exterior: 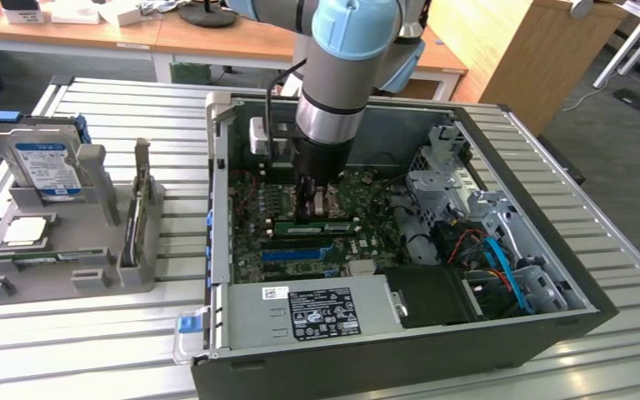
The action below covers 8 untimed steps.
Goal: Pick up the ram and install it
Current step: 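Press down the ram until it locks into place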
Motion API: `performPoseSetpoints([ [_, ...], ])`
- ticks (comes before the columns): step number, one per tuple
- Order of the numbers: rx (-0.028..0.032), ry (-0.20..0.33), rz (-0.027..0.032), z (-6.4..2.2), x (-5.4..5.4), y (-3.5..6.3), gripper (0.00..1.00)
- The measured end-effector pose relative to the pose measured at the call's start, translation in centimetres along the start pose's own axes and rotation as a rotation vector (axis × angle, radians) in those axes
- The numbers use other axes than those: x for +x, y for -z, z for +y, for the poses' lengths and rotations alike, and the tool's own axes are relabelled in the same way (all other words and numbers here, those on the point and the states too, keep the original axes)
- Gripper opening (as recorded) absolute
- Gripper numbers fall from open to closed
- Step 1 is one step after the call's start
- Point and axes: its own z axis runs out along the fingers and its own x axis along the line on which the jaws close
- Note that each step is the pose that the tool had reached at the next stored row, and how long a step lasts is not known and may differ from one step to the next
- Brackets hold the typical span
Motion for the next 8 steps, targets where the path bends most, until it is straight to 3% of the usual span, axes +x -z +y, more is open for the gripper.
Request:
performPoseSetpoints([
  [8,0.0000,0.000,0.0000,0.00,0.00,-0.09,0.11],
])
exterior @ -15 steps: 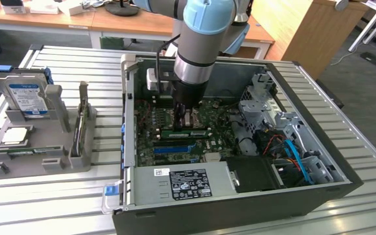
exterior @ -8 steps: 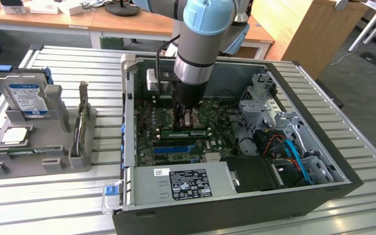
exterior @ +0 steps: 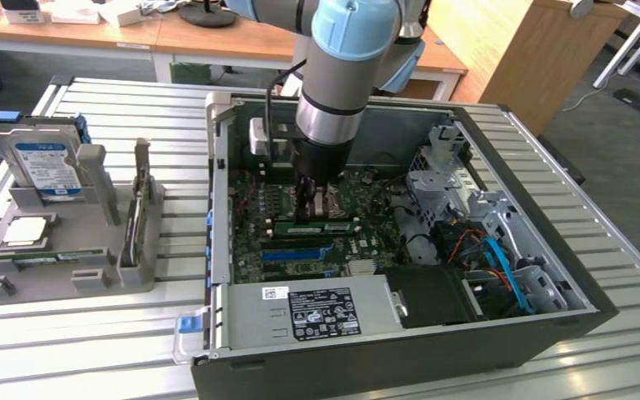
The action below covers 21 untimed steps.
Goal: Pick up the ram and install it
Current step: 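Press down the ram until it locks into place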
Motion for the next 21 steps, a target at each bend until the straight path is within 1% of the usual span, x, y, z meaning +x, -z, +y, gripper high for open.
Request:
performPoseSetpoints([
  [5,-0.0002,0.000,-0.0002,0.00,0.00,-0.06,0.11],
  [8,0.0000,0.000,-0.0029,0.00,0.01,-0.12,0.11],
  [10,-0.0002,0.000,-0.0035,0.00,0.01,-0.17,0.11],
  [21,-0.0002,0.000,-0.0038,-0.01,0.01,-0.28,0.11],
])
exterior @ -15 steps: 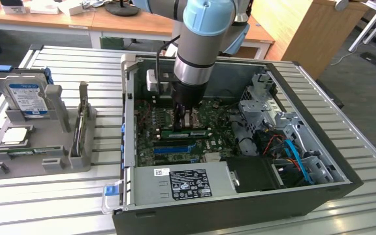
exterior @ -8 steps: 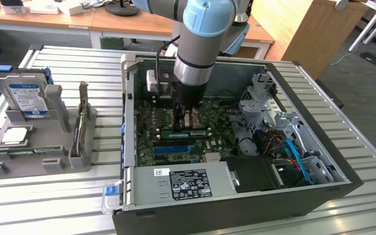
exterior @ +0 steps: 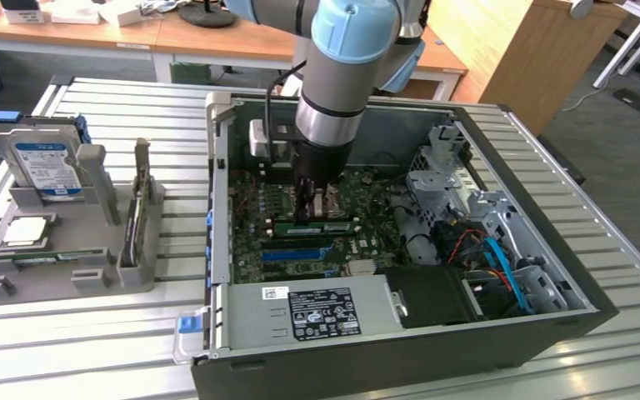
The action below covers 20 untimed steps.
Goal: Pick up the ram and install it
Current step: 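Press down the ram until it locks into place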
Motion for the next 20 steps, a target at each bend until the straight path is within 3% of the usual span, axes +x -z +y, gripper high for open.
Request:
performPoseSetpoints([
  [20,0.0001,0.000,-0.0002,-0.01,0.00,-0.19,0.11],
])
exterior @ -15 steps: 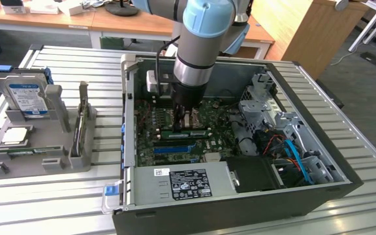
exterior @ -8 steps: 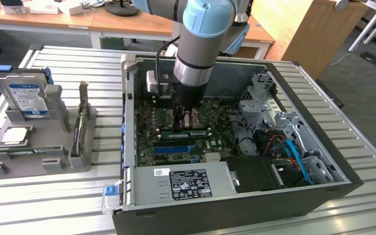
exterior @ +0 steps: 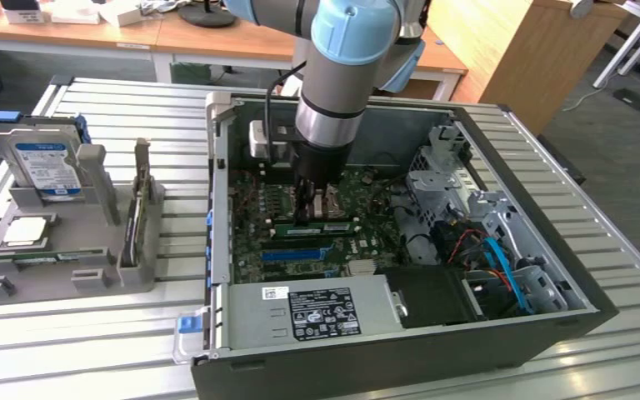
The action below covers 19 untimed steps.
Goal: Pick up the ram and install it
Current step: 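Press down the ram until it locks into place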
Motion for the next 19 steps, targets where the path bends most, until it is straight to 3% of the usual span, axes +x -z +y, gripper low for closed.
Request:
performPoseSetpoints([
  [9,0.0008,0.000,-0.0011,-0.01,0.0,0.08,0.11],
  [19,0.0000,0.000,0.0000,0.05,0.0,1.38,0.11],
])
